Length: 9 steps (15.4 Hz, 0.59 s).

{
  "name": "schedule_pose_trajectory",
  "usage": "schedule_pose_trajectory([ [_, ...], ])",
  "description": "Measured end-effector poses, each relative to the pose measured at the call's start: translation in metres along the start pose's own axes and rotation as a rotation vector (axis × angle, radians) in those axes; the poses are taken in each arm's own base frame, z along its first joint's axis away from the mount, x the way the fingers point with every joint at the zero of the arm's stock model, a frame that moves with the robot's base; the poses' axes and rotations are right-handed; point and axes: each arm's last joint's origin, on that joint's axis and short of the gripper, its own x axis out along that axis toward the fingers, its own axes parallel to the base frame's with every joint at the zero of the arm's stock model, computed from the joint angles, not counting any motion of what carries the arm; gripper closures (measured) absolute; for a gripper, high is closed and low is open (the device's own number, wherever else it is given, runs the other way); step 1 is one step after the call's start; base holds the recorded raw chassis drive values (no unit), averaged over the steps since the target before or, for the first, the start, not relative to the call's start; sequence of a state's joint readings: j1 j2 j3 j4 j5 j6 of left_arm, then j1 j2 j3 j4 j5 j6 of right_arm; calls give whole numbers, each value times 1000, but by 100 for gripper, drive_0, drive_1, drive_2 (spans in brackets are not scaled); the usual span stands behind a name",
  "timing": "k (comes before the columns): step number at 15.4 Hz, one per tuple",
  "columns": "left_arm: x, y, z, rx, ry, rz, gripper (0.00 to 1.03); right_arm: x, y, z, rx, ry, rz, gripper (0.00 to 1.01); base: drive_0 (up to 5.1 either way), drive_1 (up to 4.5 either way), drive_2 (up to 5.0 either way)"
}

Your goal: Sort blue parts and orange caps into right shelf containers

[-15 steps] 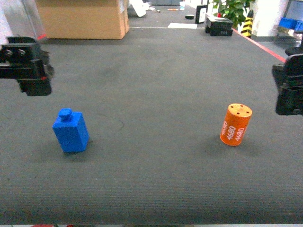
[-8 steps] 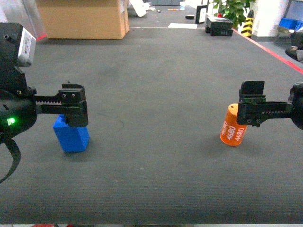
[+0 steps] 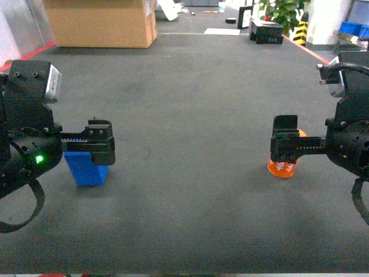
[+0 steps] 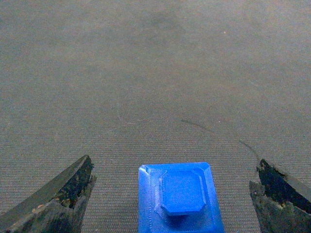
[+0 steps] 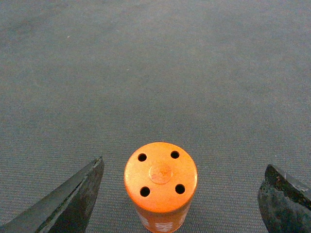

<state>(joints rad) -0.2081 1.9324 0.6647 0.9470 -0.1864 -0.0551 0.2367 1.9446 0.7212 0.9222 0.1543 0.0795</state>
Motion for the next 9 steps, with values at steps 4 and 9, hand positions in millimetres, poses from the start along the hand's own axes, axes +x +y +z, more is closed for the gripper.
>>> schedule_pose_trajectory([
  [4, 10, -1, -10, 3, 30, 1, 5, 12, 0, -13, 6, 35, -3, 3, 0, 0, 0],
  [9, 23, -2, -36, 5, 113, 29, 5, 35, 2, -39, -5, 117, -19, 3, 0, 0, 0],
])
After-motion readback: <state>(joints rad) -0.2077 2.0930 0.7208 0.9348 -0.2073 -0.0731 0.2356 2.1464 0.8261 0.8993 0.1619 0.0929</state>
